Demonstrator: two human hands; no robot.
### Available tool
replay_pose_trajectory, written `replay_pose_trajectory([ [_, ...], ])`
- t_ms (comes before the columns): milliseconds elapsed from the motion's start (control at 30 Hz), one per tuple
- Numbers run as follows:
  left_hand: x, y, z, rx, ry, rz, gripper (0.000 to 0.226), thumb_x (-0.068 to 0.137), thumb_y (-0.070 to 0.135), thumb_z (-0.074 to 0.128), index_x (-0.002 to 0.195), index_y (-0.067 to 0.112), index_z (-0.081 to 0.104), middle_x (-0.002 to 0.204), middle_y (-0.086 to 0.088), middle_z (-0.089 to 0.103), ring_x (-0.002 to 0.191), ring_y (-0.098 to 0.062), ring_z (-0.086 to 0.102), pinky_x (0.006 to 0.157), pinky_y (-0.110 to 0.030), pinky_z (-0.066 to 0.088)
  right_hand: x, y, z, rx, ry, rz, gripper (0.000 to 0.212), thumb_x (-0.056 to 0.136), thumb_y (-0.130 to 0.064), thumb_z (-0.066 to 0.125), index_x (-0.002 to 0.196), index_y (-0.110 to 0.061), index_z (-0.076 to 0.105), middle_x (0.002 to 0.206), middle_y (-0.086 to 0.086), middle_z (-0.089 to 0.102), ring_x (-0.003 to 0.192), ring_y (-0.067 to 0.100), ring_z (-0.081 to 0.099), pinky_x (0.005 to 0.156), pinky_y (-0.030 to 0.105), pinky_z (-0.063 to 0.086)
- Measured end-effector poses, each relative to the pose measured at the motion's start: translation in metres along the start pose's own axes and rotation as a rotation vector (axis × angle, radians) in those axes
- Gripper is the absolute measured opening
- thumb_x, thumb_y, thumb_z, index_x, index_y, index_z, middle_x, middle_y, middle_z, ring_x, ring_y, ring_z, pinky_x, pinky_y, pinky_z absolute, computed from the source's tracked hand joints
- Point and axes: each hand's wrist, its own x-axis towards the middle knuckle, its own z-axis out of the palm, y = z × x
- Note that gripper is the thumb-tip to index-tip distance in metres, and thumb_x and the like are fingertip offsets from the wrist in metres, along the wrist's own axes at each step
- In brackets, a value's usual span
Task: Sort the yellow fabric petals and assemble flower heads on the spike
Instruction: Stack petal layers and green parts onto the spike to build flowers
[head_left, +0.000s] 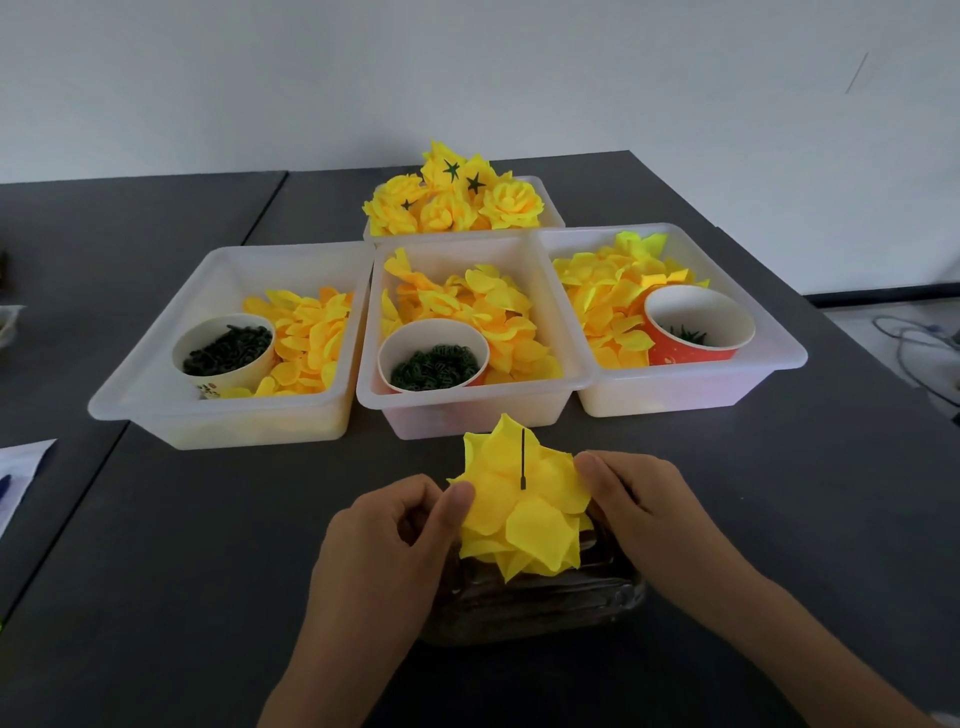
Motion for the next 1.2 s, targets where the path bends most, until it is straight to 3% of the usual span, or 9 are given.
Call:
replay_pose_trajectory([
  [167,-0.002,0.016,-0.011,0.043,0.261,0.027,0.046,0.077,0.074,0.025,0.082,0.036,0.050,0.074,0.015,0.059,0.075,0.003,0.057,0.058,-0.024,0.039,0.000,-0.008,-0.017,0.044,0.007,0.064,0.057,0.082,-0.066,0.023,0.064,-0.019,0.052,0.054,-0.010,0.051,0.049,0.003,0.047,0.051,0.015,0.038],
  [267,-0.008,0.032,-0.017,0.078,0.366,0.285,0.019,0.089,0.055,0.041,0.094,0.039,0.051,0.093,0.021,0.056,0.092,-0.002,0.053,0.072,-0.016,0.038,0.018,-0.009,-0.053,-0.051,0.131,0.035,0.047,0.093,-0.053,0.032,0.069,-0.021,0.058,0.060,-0.003,0.056,0.054,0.008,0.051,0.049,0.018,0.040],
  [433,-0.016,0.040,0.006,0.450,0.199,0.674,0.044,0.083,0.054,0.044,0.114,0.031,0.066,0.121,0.006,0.066,0.113,-0.020,0.064,0.092,-0.052,0.047,0.101,0.015,-0.131,-0.432,0.433,0.012,0.027,0.090,-0.011,0.044,0.072,-0.018,0.063,0.073,0.002,0.066,0.064,0.017,0.054,0.057,0.026,0.038],
  [567,-0.015,0.033,0.023,0.790,-0.037,0.578,0.072,0.075,0.066,0.034,0.124,0.025,0.066,0.129,0.000,0.064,0.114,-0.023,0.064,0.081,-0.063,0.045,0.170,0.057,-0.148,-0.713,0.020,0.239,0.023,0.094,-0.017,0.046,0.096,-0.015,0.069,0.109,0.008,0.064,0.098,0.026,0.057,0.077,0.027,0.037],
  [667,-0.016,0.027,0.026,0.841,-0.064,0.553,0.076,0.074,0.066,0.033,0.131,0.025,0.060,0.134,-0.001,0.060,0.117,-0.023,0.061,0.080,-0.065,0.042,0.187,0.081,-0.136,-0.893,-0.293,0.275,0.027,0.098,-0.025,0.044,0.113,-0.016,0.064,0.114,0.004,0.062,0.105,0.024,0.056,0.084,0.027,0.038],
  [800,-0.020,0.026,0.025,0.801,-0.057,0.532,0.069,0.079,0.058,0.033,0.140,0.027,0.046,0.142,0.002,0.053,0.125,-0.019,0.054,0.084,-0.066,0.041,0.190,0.101,-0.132,-0.887,-0.285,0.195,0.017,0.093,-0.024,0.055,0.105,-0.022,0.068,0.099,0.001,0.065,0.094,0.023,0.060,0.086,0.036,0.049],
  [967,-0.025,0.026,0.023,0.500,-0.062,0.459,0.055,0.093,0.050,0.030,0.141,0.031,0.046,0.146,0.004,0.047,0.133,-0.019,0.046,0.099,-0.066,0.025,0.193,0.106,-0.132,-0.860,-0.321,0.303,0.033,0.095,-0.019,0.054,0.128,-0.020,0.057,0.121,0.005,0.060,0.113,0.027,0.053,0.100,0.040,0.041],
  [1100,-0.028,0.024,0.022,0.328,-0.022,0.466,0.045,0.095,0.044,0.035,0.137,0.035,0.052,0.145,0.006,0.049,0.134,-0.014,0.044,0.107,-0.064,0.020,0.191,0.110,-0.134,-0.789,-0.232,0.281,0.032,0.095,-0.005,0.051,0.126,-0.011,0.058,0.111,0.006,0.059,0.098,0.020,0.050,0.087,0.031,0.037],
  [1200,-0.027,0.022,0.024,0.299,0.059,0.520,0.036,0.088,0.024,0.058,0.122,0.032,0.065,0.136,0.004,0.058,0.127,-0.017,0.052,0.106,-0.065,0.026,0.191,0.108,-0.136,-0.803,-0.143,0.299,0.027,0.094,-0.004,0.050,0.119,-0.002,0.060,0.111,0.015,0.061,0.102,0.033,0.054,0.086,0.035,0.038],
])
